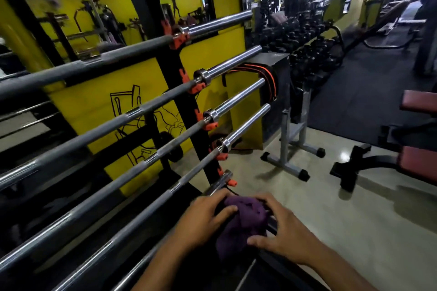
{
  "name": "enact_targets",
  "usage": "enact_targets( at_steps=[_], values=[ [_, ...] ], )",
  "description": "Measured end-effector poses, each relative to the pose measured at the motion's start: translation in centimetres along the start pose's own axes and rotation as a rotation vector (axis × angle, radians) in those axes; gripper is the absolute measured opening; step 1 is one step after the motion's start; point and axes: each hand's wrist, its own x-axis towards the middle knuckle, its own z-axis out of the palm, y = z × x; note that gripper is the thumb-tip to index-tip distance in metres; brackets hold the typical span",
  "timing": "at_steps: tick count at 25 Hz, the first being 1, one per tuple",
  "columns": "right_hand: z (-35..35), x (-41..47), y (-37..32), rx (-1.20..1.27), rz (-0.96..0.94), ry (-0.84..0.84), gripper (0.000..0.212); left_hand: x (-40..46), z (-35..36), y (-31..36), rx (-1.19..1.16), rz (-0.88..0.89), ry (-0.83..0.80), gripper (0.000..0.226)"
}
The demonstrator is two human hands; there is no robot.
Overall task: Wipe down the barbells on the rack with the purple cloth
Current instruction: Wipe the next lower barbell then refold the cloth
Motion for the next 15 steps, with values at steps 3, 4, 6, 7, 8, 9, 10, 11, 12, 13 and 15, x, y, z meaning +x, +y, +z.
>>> enact_targets(
  at_steps=[3, 4, 6, 7, 8, 9, 10, 11, 12, 13, 15],
  values=[
    [-0.8, 5.6, -0.1, 0.05, -0.094, 0.122, 0.035, 3.8, -2.5, -2.9, 0.087, -0.037, 0.063, 0.041],
    [-1.2, 7.7, -0.1, 0.076, -0.124, 0.161, 0.022, 5.2, -3.5, -3.9, 0.092, -0.039, 0.068, 0.043],
    [-2.1, 11.9, -0.5, 0.104, -0.15, 0.209, 0.015, 7.8, -5.3, -6.1, 0.072, -0.014, 0.034, 0.039],
    [-2.5, 13.6, -0.5, 0.104, -0.133, 0.231, 0.013, 8.9, -6.0, -7.2, 0.038, 0.015, -0.007, 0.038],
    [-3.1, 15.2, -0.8, 0.106, -0.114, 0.247, 0.012, 9.9, -6.5, -8.2, -0.007, 0.036, -0.039, 0.04],
    [-3.7, 16.6, -0.8, 0.084, -0.102, 0.259, 0.011, 10.9, -6.8, -8.9, -0.048, 0.044, -0.058, 0.038],
    [-4.2, 17.8, -1.0, 0.064, -0.097, 0.268, 0.011, 11.9, -7.0, -9.3, -0.081, 0.045, -0.06, 0.034],
    [-4.9, 19.2, -1.2, 0.052, -0.094, 0.298, 0.012, 13.3, -7.3, -9.8, -0.107, 0.045, -0.041, 0.028],
    [-5.6, 20.4, -1.1, 0.054, -0.075, 0.355, 0.011, 14.8, -7.4, -10.2, -0.134, 0.038, -0.006, 0.024],
    [-6.1, 21.4, -0.9, 0.056, -0.046, 0.456, 0.012, 16.5, -7.3, -10.7, -0.159, 0.022, 0.037, 0.022],
    [-6.8, 22.8, 0.0, 0.118, 0.07, 0.642, 0.012, 19.7, -6.8, -11.3, -0.178, -0.034, 0.112, 0.024]
  ],
)
